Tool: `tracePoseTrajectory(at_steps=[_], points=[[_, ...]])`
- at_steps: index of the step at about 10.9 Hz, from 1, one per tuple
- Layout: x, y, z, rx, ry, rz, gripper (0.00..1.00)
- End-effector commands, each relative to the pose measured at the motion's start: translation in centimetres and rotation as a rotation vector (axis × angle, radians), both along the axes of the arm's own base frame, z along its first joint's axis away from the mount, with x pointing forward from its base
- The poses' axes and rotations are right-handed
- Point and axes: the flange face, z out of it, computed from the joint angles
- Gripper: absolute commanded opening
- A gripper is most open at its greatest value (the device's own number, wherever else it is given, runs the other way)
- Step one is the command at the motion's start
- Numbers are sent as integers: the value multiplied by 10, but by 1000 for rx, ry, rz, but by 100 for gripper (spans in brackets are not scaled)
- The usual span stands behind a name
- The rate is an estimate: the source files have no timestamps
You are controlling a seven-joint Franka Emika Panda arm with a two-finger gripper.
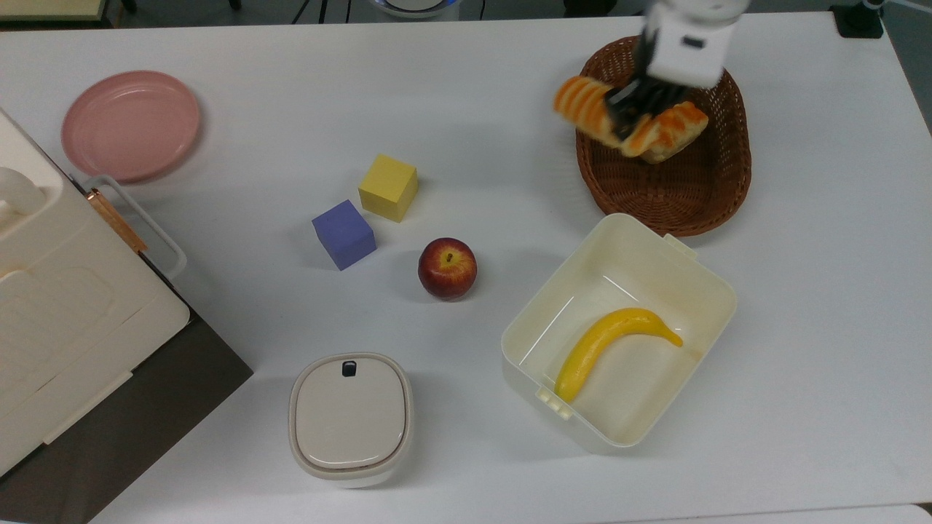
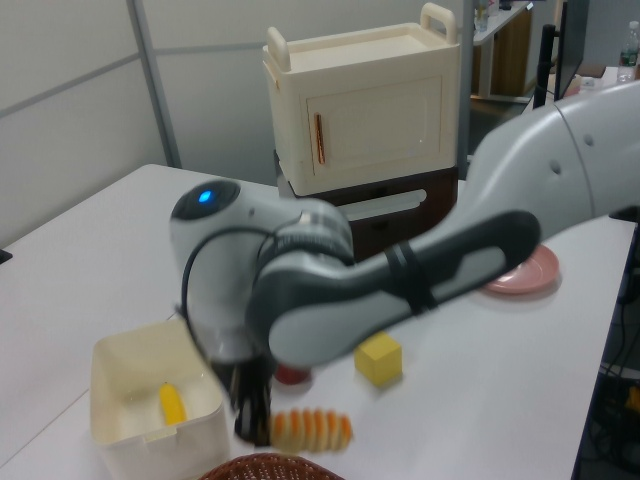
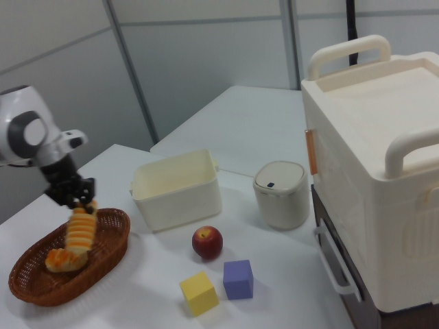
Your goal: Put the bread in the basket
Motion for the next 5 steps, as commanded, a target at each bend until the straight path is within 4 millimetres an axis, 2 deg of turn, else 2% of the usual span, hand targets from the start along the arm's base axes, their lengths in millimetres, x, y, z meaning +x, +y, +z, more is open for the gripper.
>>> tracePoseTrajectory(at_steps=[1,2,5], points=[[-38,65,6,55,-71,-41,72],[-46,75,5,55,-78,-21,100],[-42,72,2,49,-78,-19,100]])
